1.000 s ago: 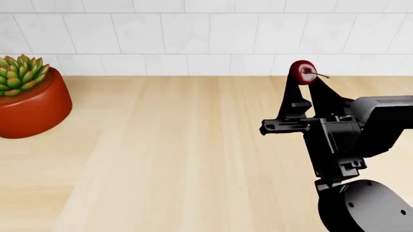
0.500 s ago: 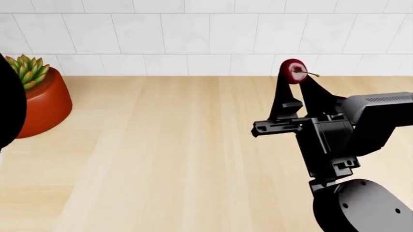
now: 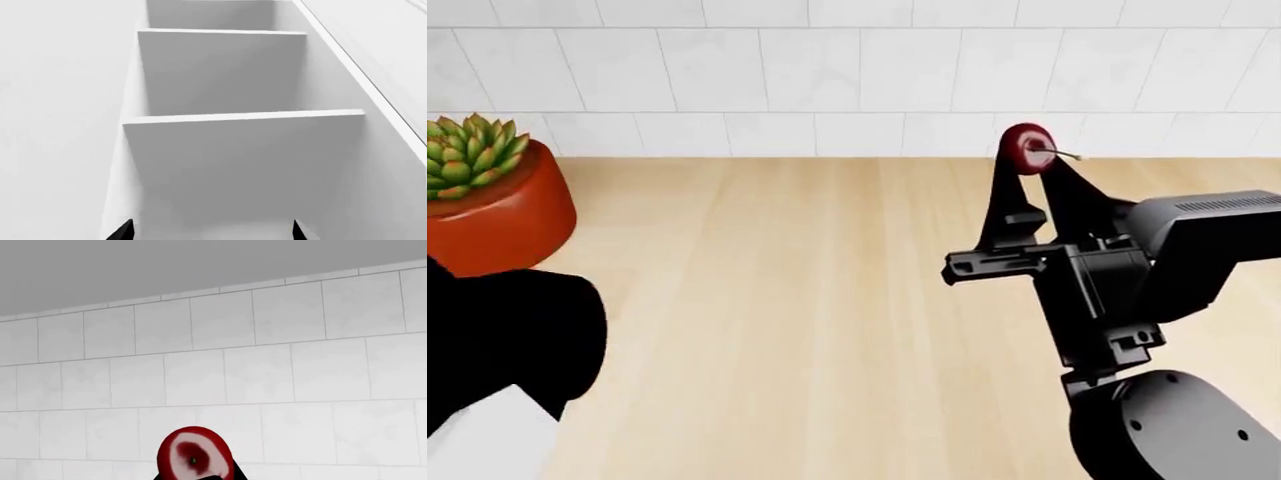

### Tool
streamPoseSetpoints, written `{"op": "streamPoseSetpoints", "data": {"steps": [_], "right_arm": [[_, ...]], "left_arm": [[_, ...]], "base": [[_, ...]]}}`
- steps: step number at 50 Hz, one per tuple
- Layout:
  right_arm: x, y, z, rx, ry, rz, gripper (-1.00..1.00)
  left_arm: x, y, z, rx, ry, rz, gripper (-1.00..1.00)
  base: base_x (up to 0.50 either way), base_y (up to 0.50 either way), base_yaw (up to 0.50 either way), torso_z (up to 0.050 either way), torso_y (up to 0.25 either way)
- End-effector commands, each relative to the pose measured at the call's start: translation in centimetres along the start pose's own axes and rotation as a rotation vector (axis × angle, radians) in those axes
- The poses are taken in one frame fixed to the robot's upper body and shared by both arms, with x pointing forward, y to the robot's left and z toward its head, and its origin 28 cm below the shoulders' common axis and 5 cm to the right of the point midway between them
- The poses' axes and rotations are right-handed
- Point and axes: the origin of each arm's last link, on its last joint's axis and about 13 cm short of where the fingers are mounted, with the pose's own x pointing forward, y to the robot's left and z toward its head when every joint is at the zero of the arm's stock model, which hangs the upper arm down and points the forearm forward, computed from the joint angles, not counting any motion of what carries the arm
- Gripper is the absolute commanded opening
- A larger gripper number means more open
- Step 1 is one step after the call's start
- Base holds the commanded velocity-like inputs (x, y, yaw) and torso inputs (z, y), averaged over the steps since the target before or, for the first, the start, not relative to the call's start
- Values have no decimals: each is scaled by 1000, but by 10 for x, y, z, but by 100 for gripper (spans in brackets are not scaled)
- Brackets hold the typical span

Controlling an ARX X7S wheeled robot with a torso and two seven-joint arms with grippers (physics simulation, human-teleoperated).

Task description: Pick the grape, cherry from the counter and place them in the cabinet. Then close the cabinet.

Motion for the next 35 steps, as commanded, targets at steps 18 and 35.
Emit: {"op": "streamPoseSetpoints", "data": {"steps": [18,35], "right_arm": [[5,1,-9,-26,29,2,-100],[3,1,-7,-31,26,-4,-100]], "left_arm": [[-120,-14,-69,96,209,173,100],[-129,-23,-74,4,142,66,100]], "base": [[0,0,0,0,0],[0,0,0,0,0]]}}
